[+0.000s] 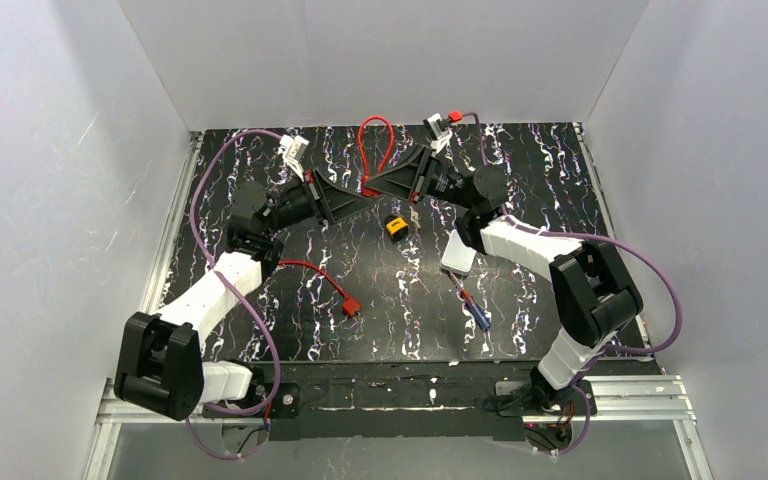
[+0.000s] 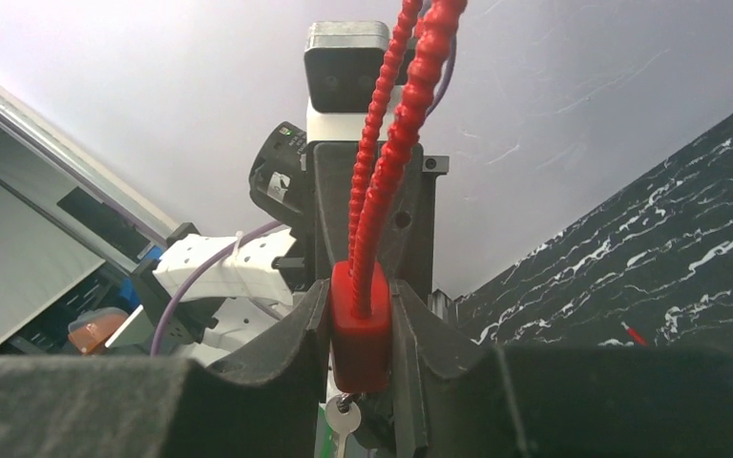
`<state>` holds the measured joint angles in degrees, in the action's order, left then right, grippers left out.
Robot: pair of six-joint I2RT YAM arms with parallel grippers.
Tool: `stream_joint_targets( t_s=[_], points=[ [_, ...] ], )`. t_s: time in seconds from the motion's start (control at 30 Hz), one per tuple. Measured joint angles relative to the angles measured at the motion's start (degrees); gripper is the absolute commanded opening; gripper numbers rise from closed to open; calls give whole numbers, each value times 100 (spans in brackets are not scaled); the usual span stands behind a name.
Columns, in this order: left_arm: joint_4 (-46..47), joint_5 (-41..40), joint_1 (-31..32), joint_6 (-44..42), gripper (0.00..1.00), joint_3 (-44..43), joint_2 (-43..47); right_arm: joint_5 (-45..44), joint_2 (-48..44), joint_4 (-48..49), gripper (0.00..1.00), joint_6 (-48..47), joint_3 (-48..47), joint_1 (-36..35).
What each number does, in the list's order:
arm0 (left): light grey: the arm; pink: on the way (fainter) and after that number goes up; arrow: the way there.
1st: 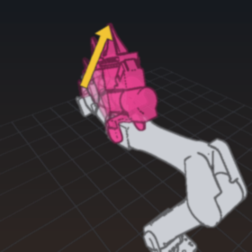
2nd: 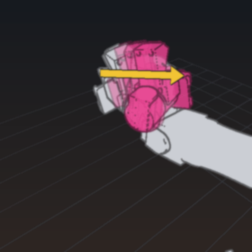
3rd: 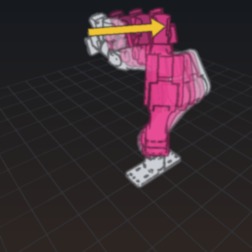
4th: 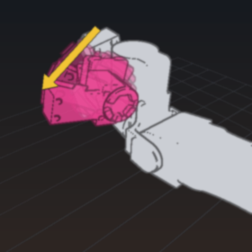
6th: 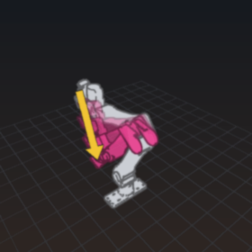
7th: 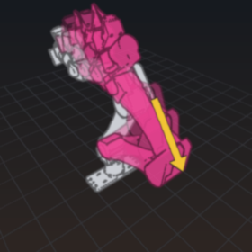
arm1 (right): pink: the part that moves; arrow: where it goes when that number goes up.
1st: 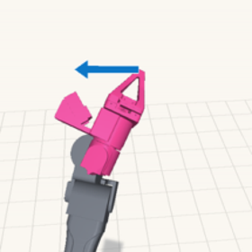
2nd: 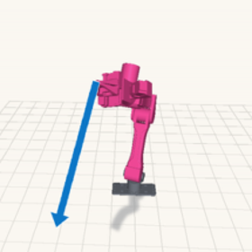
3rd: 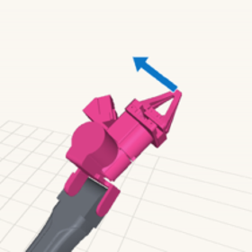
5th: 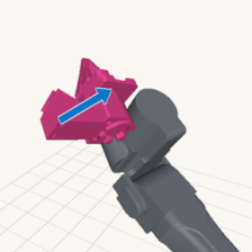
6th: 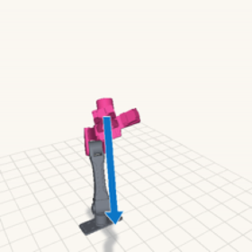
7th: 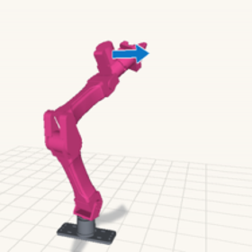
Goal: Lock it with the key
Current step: Lock the lock, then place the lock at the center of the board.
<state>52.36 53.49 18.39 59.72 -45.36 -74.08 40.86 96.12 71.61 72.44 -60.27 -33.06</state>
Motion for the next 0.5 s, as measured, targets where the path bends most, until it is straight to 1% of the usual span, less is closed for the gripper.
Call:
stream_joint_targets(
  t_s=[0.13, 0.2, 0.37, 0.5],
  points=[
    [-192, -166, 37, -249, 0, 68, 57, 92, 2, -275, 1, -74, -68, 61],
    [-387, -81, 76, -354, 0, 120, 59, -59, 4, -328, 1, -68, -122, 138],
    [-949, 42, 205, -525, 0, 289, 4, -358, 2, -212, 1, -68, -376, 389],
    [-1095, 107, 262, -632, 0, 341, 0, -448, 2, -203, 1, -70, -382, 417]
  ],
)
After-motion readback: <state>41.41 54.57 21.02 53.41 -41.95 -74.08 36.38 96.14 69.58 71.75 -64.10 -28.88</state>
